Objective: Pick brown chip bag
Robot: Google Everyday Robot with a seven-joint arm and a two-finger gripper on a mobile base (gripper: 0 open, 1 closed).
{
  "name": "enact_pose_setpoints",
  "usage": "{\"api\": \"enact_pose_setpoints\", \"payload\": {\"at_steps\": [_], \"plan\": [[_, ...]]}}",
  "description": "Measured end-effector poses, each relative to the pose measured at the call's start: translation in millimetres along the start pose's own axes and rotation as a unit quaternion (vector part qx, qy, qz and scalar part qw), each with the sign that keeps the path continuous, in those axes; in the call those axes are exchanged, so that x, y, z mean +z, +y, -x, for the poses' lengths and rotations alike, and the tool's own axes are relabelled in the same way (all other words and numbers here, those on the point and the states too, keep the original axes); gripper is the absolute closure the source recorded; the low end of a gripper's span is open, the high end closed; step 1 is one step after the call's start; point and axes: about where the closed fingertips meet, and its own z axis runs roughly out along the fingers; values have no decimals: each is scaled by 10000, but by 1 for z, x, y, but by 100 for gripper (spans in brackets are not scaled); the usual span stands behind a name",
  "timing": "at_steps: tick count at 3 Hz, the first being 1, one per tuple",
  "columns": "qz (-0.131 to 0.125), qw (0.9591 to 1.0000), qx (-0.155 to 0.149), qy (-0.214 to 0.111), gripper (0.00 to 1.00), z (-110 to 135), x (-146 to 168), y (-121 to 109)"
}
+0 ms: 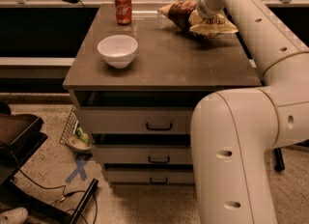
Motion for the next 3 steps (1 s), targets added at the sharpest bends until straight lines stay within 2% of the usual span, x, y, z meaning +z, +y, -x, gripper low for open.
{"api": "enact_pose_setpoints", "payload": {"at_steps": [1,2,3], "plan": [[20,10000,-4,15,98,-1,3,2],[128,9999,76,-46,100,-3,3,4],[400,9986,268,-215,100,-8,-14,2]]}}
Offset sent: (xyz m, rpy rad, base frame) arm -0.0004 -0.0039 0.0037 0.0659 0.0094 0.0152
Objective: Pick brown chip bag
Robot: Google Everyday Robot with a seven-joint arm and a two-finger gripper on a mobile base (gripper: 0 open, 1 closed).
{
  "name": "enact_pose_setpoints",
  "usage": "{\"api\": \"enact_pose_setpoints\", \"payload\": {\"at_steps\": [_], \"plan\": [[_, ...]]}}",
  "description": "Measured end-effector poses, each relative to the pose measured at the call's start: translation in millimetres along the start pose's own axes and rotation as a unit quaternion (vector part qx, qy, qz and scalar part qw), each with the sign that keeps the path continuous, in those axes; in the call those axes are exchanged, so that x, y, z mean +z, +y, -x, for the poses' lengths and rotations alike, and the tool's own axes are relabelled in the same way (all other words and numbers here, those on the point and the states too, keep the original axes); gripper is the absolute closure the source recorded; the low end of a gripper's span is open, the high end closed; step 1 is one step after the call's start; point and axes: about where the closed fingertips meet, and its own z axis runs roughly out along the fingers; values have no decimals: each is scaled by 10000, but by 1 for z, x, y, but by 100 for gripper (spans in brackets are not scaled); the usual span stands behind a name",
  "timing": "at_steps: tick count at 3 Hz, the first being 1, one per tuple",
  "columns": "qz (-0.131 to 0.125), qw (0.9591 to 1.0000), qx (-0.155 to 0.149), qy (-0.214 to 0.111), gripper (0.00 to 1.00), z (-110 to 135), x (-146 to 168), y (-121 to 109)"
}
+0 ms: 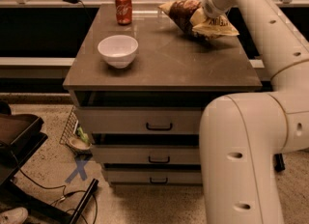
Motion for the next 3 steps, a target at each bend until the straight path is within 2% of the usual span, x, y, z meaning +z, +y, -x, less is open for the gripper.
{"api": "enact_pose_setpoints", "payload": {"at_steps": [1,2,3], "plan": [[174,9995,120,-239,100,10,-43,-5],[-121,9984,188,-513,100,29,-108,-28],[-346,9966,231,-714,100,38,-140,-42]]}}
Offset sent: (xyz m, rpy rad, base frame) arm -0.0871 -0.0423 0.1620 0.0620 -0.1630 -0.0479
